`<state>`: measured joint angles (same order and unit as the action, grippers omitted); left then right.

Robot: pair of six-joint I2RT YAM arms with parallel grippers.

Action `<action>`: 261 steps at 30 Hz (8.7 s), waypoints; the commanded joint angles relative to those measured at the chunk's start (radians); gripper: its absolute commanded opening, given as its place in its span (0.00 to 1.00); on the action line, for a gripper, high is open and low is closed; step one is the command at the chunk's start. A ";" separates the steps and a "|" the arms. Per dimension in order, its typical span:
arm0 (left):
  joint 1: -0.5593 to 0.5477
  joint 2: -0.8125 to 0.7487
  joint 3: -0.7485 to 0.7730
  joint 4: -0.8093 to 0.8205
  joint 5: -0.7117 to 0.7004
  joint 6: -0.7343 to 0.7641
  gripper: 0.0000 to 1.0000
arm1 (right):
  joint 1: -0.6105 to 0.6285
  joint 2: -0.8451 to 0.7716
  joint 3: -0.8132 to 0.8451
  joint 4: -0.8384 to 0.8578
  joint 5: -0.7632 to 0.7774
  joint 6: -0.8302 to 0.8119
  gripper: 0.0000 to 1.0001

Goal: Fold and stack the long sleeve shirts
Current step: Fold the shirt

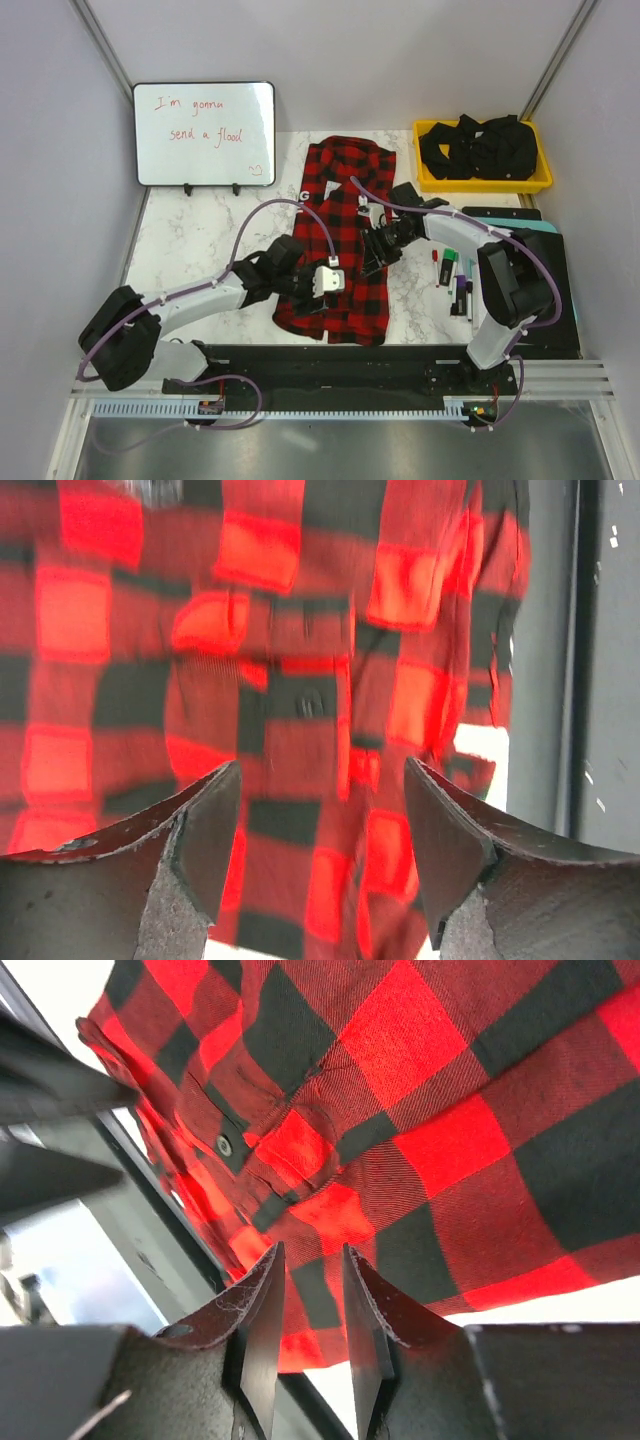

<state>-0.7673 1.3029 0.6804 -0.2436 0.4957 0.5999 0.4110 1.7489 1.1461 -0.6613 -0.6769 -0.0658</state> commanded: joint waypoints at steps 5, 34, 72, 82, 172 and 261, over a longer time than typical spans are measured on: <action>-0.134 0.105 0.001 0.311 -0.098 0.123 0.75 | -0.009 -0.112 -0.135 0.216 -0.093 0.231 0.38; -0.144 0.194 0.096 0.283 -0.069 0.109 0.54 | -0.066 -0.161 -0.195 0.187 -0.118 0.204 0.42; -0.188 0.308 0.148 0.221 -0.088 0.040 0.41 | -0.097 -0.097 -0.215 0.198 -0.108 0.210 0.40; -0.159 0.279 0.195 0.172 -0.082 0.038 0.02 | -0.098 -0.114 -0.224 0.207 -0.118 0.208 0.39; 0.316 0.435 0.361 0.049 0.399 -0.298 0.02 | 0.443 0.040 -0.037 -0.169 0.250 -1.649 0.29; 0.236 0.162 0.294 -0.207 0.207 -0.324 0.49 | -0.021 0.153 0.319 0.020 0.117 -0.238 0.31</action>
<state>-0.5632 1.4918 0.9611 -0.3885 0.8104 0.2260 0.3885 1.7943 1.3766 -0.6521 -0.5648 -0.4702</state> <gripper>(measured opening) 0.498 0.326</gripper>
